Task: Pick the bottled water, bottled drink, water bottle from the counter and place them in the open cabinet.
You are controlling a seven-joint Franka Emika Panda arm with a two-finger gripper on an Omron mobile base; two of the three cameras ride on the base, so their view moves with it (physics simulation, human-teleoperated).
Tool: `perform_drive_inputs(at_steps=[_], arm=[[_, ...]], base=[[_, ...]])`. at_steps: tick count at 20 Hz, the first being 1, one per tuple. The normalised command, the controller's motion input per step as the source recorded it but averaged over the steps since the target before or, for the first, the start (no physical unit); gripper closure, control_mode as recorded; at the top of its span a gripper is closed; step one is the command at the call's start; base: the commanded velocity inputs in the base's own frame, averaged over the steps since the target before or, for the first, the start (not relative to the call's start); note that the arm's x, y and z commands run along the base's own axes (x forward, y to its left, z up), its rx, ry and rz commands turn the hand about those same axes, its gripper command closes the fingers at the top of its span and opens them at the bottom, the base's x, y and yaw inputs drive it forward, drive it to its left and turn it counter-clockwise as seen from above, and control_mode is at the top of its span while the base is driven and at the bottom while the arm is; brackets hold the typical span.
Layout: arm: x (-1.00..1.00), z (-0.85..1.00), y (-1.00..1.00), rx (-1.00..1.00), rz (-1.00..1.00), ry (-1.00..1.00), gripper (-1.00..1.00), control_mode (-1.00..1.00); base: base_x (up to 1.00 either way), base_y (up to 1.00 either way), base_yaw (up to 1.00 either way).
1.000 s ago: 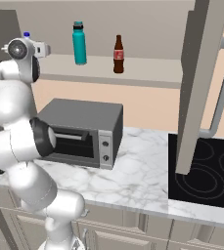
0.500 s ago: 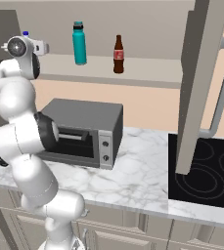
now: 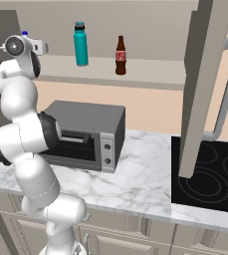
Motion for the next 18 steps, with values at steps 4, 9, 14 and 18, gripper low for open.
perform_drive_inputs(at_steps=[4,9,14,18], arm=[[0.0,0.0,0.0,0.0,0.0,0.0,-1.0,-1.0],[-0.04,0.0,-0.02,0.0,0.0,0.0,-1.0,-1.0],[-0.11,0.0,-0.12,0.0,0.0,0.01,-1.0,-1.0],[-0.15,0.0,-0.17,0.0,0.0,0.0,-1.0,-1.0]], base=[[0.0,0.0,0.0],[0.0,0.0,0.0],[0.0,0.0,0.0],[0.0,0.0,0.0]])
